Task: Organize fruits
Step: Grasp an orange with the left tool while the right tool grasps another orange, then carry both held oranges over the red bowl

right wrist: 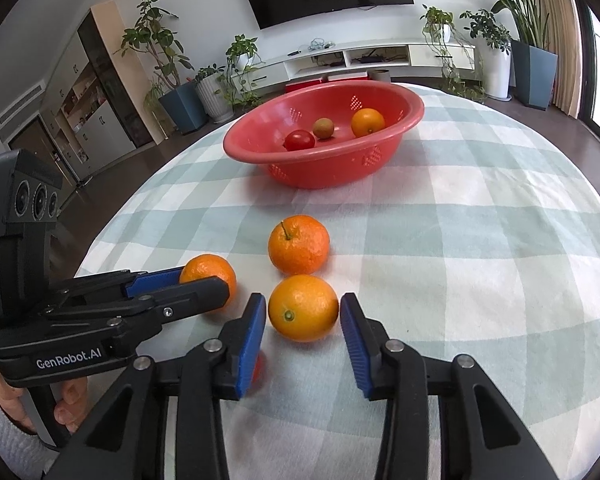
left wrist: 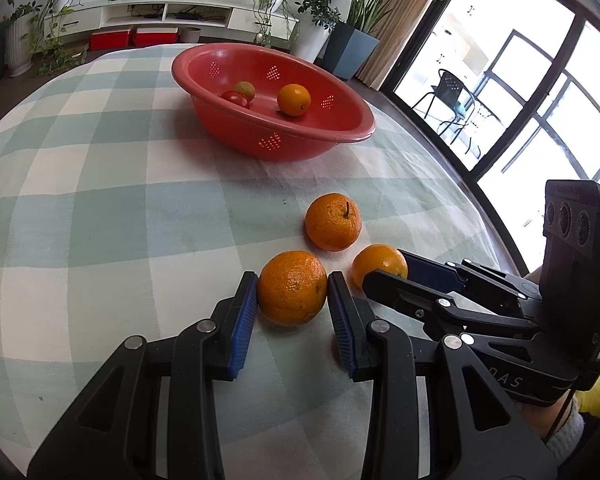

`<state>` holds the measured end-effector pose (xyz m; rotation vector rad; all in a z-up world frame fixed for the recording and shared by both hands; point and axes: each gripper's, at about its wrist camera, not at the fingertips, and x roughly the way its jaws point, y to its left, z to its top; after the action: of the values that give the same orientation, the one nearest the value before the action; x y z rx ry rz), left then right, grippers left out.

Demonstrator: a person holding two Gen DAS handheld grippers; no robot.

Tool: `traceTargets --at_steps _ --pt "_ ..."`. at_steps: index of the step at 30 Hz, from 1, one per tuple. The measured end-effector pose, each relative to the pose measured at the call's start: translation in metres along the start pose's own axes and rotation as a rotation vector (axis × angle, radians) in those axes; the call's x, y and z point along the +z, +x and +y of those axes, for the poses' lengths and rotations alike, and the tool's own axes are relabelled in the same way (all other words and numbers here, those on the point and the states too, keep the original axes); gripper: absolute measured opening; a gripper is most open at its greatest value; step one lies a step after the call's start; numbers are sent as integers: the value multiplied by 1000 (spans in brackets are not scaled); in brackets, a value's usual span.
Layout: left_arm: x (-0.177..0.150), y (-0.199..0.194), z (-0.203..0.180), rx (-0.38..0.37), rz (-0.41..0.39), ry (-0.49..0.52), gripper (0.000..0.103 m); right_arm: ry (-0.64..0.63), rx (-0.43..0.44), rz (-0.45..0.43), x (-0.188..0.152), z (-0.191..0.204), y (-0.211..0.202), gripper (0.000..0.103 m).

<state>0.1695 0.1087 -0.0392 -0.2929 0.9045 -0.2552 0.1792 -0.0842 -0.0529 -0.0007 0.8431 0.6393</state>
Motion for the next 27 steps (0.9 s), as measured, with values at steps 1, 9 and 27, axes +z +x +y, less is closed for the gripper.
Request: traceTargets --at_steps 1,9,27 --pt "0 0 0 1 1 0 33 2 0 -1 0 0 0 40" --pt "-1 -1 0 -2 -1 0 33 33 36 -2 -3 -6 -4 40" --pt "1 -7 -2 -9 -15 -3 33 84 86 -16 -6 -10 -17 40"
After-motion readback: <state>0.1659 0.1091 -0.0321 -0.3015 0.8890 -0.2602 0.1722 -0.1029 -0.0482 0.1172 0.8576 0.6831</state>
